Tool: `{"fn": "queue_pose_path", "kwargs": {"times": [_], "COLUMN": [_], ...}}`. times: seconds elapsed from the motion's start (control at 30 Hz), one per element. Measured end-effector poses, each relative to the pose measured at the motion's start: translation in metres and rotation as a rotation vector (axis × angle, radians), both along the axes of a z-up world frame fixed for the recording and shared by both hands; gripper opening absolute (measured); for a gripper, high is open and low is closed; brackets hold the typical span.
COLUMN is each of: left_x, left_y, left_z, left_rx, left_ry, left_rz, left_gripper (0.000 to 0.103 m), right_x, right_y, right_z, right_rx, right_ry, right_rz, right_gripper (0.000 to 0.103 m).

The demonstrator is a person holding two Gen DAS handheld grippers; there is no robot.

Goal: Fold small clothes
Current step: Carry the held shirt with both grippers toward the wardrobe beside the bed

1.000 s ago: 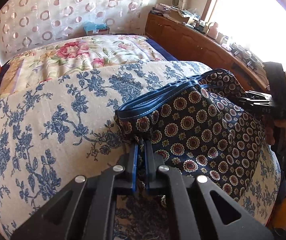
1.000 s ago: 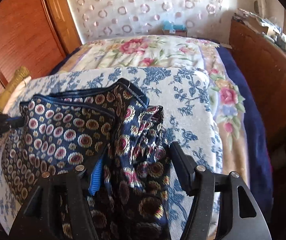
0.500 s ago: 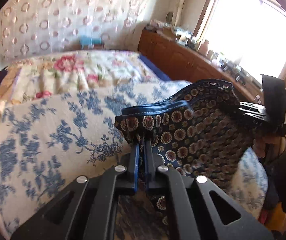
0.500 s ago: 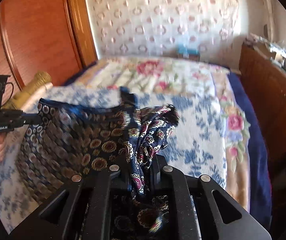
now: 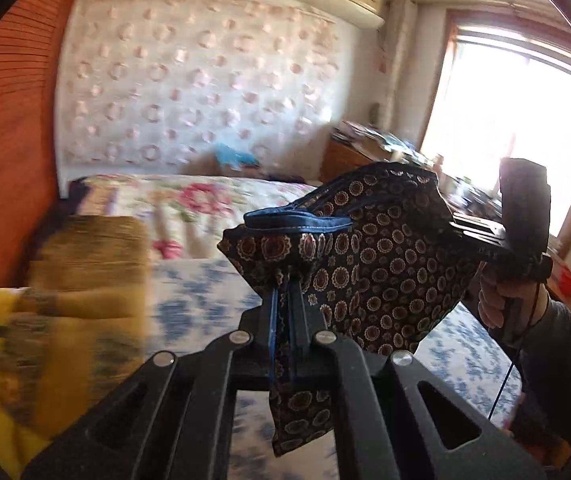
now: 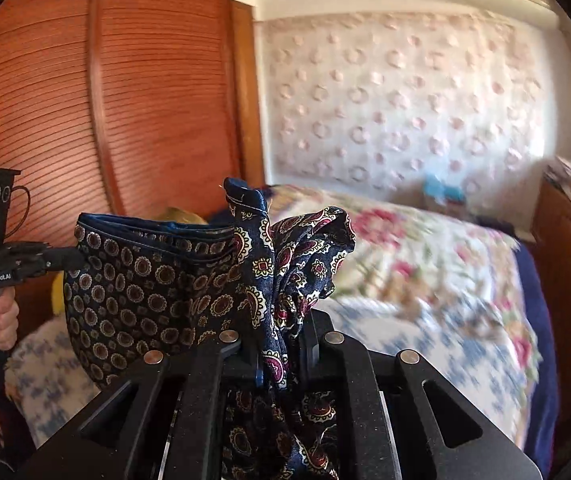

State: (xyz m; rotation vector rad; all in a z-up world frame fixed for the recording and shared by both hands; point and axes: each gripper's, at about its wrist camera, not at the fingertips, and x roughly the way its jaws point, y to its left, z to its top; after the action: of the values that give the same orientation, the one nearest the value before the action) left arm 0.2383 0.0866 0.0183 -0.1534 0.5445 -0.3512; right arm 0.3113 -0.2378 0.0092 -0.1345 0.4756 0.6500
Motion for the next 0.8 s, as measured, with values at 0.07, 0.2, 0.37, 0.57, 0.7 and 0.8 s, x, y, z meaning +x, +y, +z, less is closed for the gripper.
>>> {"fn": "queue_pose_path", "kwargs": {"times": [0.07, 0.2, 0.37, 0.57, 0.7, 0.8], "left_x": [-0.006, -0.012, -0.011, -0.023, -0.024, -0.024], "left_y": [0.025, 0.076, 0.12, 0.148, 0.156, 0.163], "left_z": [0.001, -0.008, -0.043, -0.076, -0.085, -0.089], "left_rx": [0.011, -0.005, -0.023, -0.054, -0.044, -0.035], "left_ry": [-0.011, -0.01, 0.007, 0.023, 0.032, 0.036], "left_rz": [0.061, 0.171, 0.284, 0.369, 0.41, 0.422], "left_gripper": [0.001, 0.001, 0.001, 0.001, 0.002, 0.002], "right_x": [0.011, 0.035, 0.062, 0.078, 0.09, 0.098], "right_y": [0.033, 0.108, 0.201, 0.302, 0.35, 0.375], "right_z": [0.007, 0.018, 0.023, 0.01, -0.009, -0.024], "right_rx": [-0.013, -0.066, -0.143, -0.262, -0.316, -0.341], "right_ry": [-0.017, -0.037, -0.061, -0.113, -0.109, -0.096], "right_rz": [0.042, 0.134, 0.231, 0.332, 0.374, 0.381], "right_gripper": [0.008, 0.008, 0.008, 0.008, 0.008, 0.008]}}
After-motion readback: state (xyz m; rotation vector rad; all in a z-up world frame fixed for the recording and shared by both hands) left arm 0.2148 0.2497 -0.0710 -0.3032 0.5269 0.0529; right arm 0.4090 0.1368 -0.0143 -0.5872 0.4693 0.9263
